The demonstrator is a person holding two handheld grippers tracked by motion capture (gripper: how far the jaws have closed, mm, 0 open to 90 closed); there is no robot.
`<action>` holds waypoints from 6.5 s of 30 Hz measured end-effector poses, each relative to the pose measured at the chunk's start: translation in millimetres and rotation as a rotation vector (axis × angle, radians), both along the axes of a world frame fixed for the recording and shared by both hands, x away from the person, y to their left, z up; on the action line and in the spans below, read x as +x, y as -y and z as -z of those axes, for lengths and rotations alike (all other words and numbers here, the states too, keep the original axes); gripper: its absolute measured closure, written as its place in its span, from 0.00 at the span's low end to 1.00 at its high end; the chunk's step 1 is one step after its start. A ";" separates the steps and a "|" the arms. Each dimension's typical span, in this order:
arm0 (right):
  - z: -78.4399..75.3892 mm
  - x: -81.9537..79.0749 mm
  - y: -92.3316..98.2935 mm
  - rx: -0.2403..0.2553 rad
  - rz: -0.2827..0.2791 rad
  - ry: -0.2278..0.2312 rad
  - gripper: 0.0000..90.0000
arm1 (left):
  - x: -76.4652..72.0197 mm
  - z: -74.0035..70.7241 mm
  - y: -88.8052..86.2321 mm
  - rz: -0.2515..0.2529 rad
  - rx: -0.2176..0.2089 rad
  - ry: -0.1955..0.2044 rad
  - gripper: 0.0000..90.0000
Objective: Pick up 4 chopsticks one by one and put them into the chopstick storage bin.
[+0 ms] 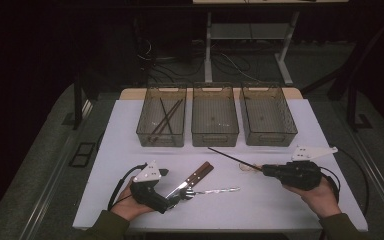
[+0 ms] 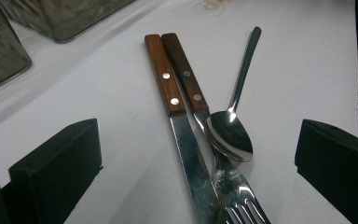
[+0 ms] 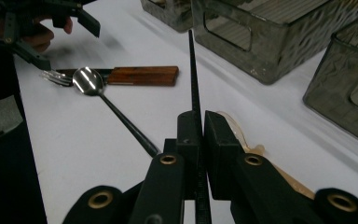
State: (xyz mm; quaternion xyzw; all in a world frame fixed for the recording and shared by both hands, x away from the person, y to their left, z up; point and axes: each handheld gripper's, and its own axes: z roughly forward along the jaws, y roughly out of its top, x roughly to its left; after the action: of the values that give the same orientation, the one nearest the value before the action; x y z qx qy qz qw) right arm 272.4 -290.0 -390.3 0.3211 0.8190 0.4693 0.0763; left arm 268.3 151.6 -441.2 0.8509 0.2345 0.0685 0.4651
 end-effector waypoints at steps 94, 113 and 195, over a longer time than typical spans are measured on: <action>-34.2 211.3 -269.7 -0.209 0.192 0.021 0.95 | 1.1 0.9 3.4 0.016 -0.006 -0.010 0.00; -18.2 215.9 -296.5 -0.240 0.199 -0.012 0.94 | 0.3 0.3 4.0 0.027 -0.007 -0.014 0.00; -19.8 82.8 -82.8 -0.013 0.016 0.015 0.30 | 0.4 -0.3 -1.2 -0.010 -0.010 -0.014 0.00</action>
State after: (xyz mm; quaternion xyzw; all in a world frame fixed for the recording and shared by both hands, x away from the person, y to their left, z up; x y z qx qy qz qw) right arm 355.2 -207.3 -370.5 0.3236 0.8188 0.4659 0.0886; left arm 268.7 152.8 -440.8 0.8479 0.2424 0.0640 0.4672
